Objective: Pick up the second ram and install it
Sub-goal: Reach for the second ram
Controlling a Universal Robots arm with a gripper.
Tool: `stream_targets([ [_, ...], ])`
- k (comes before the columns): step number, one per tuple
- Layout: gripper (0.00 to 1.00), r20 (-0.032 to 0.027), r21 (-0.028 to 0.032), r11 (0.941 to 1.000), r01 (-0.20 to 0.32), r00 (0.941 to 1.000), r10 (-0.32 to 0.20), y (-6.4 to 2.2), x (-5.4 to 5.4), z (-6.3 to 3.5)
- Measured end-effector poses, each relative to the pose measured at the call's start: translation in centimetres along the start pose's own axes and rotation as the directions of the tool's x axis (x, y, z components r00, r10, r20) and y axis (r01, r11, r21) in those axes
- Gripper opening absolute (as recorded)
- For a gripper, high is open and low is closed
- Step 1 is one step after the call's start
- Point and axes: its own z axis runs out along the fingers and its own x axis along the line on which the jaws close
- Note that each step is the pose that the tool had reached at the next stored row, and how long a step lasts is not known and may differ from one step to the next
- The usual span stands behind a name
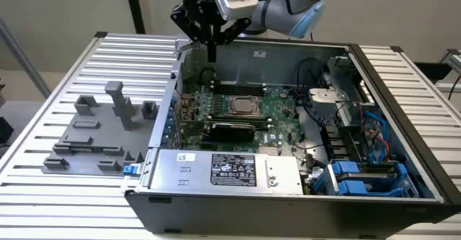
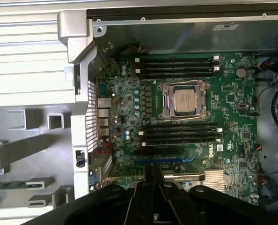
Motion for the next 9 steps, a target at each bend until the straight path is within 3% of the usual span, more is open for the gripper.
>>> stream_targets([
  [9, 0.11, 0.0001, 0.0, 1.0, 0.0, 1.0, 0.0, 0.0, 0.0, 0.0],
])
